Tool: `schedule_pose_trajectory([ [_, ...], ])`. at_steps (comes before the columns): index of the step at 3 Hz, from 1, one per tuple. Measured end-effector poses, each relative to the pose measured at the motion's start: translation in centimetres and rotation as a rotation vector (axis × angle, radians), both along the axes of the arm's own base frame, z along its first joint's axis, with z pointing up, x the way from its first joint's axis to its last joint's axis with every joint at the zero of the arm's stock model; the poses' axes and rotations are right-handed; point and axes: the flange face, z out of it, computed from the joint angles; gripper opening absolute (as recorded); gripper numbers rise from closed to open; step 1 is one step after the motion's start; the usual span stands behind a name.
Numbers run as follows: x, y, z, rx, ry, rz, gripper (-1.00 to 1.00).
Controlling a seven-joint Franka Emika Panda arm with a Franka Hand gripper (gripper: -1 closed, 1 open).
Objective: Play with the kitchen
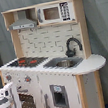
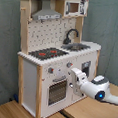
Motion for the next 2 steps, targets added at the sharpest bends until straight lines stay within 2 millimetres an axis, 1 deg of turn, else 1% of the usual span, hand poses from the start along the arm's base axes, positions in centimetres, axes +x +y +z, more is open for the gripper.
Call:
schedule_pose_trajectory([
  [1, 1.5, -0.6, -0.5, 0.060, 0.008, 0.014, 1.00],
  [2, 2.5, 1.0, -0.7, 0.129, 0.013, 0.049, 1.00],
])
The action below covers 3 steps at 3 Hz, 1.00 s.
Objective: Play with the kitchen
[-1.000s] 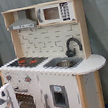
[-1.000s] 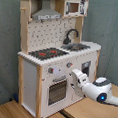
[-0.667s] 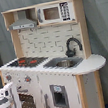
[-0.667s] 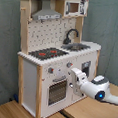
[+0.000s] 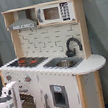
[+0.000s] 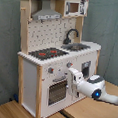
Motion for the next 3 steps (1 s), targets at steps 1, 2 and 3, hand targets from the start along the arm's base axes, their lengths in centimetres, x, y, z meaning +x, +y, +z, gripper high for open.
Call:
schedule_pose_trajectory([
  [1, 2.11, -0.36, -0.53, 0.034, 0.018, 0.009, 1.00],
  [2, 2.34, 0.55, -0.49, 0.043, 0.018, 0.021, 1.00],
  [3, 2.36, 0.48, -0.48, 0.043, 0.018, 0.019, -1.00],
])
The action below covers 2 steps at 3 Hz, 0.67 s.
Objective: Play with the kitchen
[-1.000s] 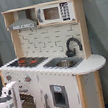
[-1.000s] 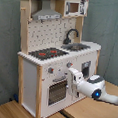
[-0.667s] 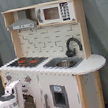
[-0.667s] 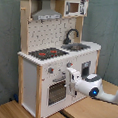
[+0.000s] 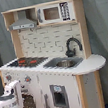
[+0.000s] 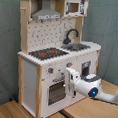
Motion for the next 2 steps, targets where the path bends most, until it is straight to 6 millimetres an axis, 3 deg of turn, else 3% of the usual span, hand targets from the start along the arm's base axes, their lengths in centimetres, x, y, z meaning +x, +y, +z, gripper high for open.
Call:
schedule_pose_trajectory([
  [2, -2.3, 0.2, 0.3, -0.013, -0.050, -0.103, -1.00],
])
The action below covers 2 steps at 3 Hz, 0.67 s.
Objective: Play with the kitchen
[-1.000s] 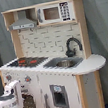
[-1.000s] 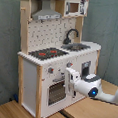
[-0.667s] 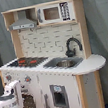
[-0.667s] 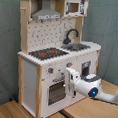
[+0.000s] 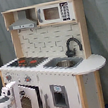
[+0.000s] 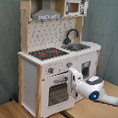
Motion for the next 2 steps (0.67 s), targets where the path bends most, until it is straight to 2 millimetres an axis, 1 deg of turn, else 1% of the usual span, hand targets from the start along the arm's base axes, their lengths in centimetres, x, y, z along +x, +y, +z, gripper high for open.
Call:
schedule_pose_trajectory([
  [2, -3.3, 1.7, -0.3, -0.005, -0.035, -0.063, -1.00],
])
